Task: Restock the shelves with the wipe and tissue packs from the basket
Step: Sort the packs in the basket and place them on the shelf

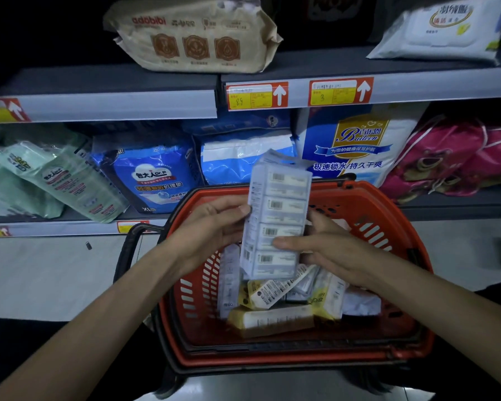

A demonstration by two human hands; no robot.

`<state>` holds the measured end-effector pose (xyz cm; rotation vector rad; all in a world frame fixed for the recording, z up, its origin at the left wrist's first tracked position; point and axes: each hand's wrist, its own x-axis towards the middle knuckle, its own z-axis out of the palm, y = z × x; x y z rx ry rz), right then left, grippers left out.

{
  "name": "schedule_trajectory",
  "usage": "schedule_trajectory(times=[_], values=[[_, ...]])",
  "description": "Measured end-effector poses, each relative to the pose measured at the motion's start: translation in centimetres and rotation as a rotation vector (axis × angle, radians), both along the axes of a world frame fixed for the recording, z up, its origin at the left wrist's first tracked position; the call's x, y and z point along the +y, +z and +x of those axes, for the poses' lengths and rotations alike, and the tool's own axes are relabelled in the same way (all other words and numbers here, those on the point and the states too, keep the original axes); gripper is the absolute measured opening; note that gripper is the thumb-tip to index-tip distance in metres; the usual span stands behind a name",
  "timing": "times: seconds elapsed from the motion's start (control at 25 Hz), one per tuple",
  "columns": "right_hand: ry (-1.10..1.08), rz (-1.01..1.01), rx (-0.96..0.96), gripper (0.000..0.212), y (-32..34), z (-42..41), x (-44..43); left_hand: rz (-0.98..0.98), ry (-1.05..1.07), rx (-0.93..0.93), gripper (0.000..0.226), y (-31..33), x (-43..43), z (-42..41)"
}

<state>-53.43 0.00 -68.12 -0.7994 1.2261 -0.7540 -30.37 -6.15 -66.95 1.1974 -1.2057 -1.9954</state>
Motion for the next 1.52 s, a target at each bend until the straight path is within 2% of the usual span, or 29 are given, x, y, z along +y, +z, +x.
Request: schedule_trajectory(times=[0.04, 0.12, 0.16, 0.24, 0.32, 0.36, 0.4, 0.44, 0.48, 0.52, 0.56, 0.64, 0.68, 0.72, 0.8, 0.92, 1.04, 1.2, 1.36, 1.52], values=[[-0.049, -0.070, 0.085, 0.081, -0.5, 0.2, 0.2, -0.011, -0.019, -0.046, 0.035, -0.1, 0.2, -0.3], [-0.119, -0.366, 0.359, 0.075, -0.5, 0.3, 0.5, 0.073, 0.001, -0.132, 0.049, -0.1, 0.5, -0.5], [-0.137, -0.601, 0.550, 0.066, -0.3, -0.2, 0.3, 0.210, 0.022, -0.116, 0.060, -0.1, 0.5, -0.5], [-0.107, -1.155, 0.993, 0.049, 0.3, -1.4, -0.3, 0.478, -0.030, 0.045, 0.072, 0.8, 1.0, -0.5], [0.018, -1.550, 1.279, 0.038, 0.3, -2.4, -1.0, 0.464, -0.147, 0.127, 0.055, 1.8, 1.9, -1.1], [0.051, -1.604, 1.386, 0.036, 0.3, -2.6, -1.2, 0.389, -0.184, 0.115, 0.039, 1.9, 2.2, -1.5], [0.039, -1.545, 1.459, 0.041, 0.2, -2.6, -1.4, 0.304, -0.192, 0.077, 0.028, 2.0, 2.4, -1.9], [-0.007, -1.394, 1.466, 0.053, 0.3, -2.5, -1.5, 0.228, -0.167, 0.037, 0.025, 1.9, 2.4, -2.1], [-0.062, -1.188, 1.373, 0.066, 0.1, -2.4, -1.5, 0.161, -0.142, -0.002, 0.027, 1.9, 2.2, -2.1], [-0.113, -0.952, 1.171, 0.077, 0.5, -2.3, -1.4, 0.092, -0.131, -0.041, 0.032, 1.8, 1.9, -1.9], [-0.176, -0.705, 0.878, 0.079, 1.2, -2.3, -1.4, 0.018, -0.135, -0.079, 0.039, 2.0, 1.7, -1.8], [-0.341, -0.265, 0.229, 0.060, 2.7, -2.9, -2.0, -0.079, -0.140, -0.127, 0.051, 2.3, 1.2, -1.8], [-0.374, -0.146, -0.004, 0.045, 3.3, -3.1, -2.0, -0.108, -0.118, -0.126, 0.053, 2.5, 1.2, -2.1], [-0.364, -0.080, -0.118, 0.037, 3.7, -3.1, -1.9, -0.128, -0.090, -0.108, 0.054, 2.7, 1.3, -2.5], [-0.306, -0.043, -0.132, 0.043, 4.4, -2.3, -1.7, -0.164, -0.023, -0.040, 0.052, 3.1, 1.5, -3.6], [-0.188, -0.172, -0.124, 0.042, 5.1, -1.4, -0.8, -0.226, 0.060, 0.037, 0.053, 4.7, 1.0, -4.8], [-0.191, -0.275, -0.107, 0.049, 6.6, -2.2, -0.8, -0.287, 0.090, 0.046, 0.050, 6.7, 0.6, -5.6], [-0.257, -0.429, -0.076, 0.043, 9.0, -3.1, -1.3, -0.336, 0.093, 0.120, 0.046, 9.0, 0.6, -6.7], [-0.375, -0.560, -0.132, 0.050, 11.2, -4.1, -1.9, -0.471, 0.070, -0.006, 0.054, 11.3, 0.7, -6.9], [-0.340, -0.629, -0.117, 0.045, 13.9, -4.1, -2.1, -0.556, 0.071, -0.101, 0.051, 14.8, 0.3, -7.0]])
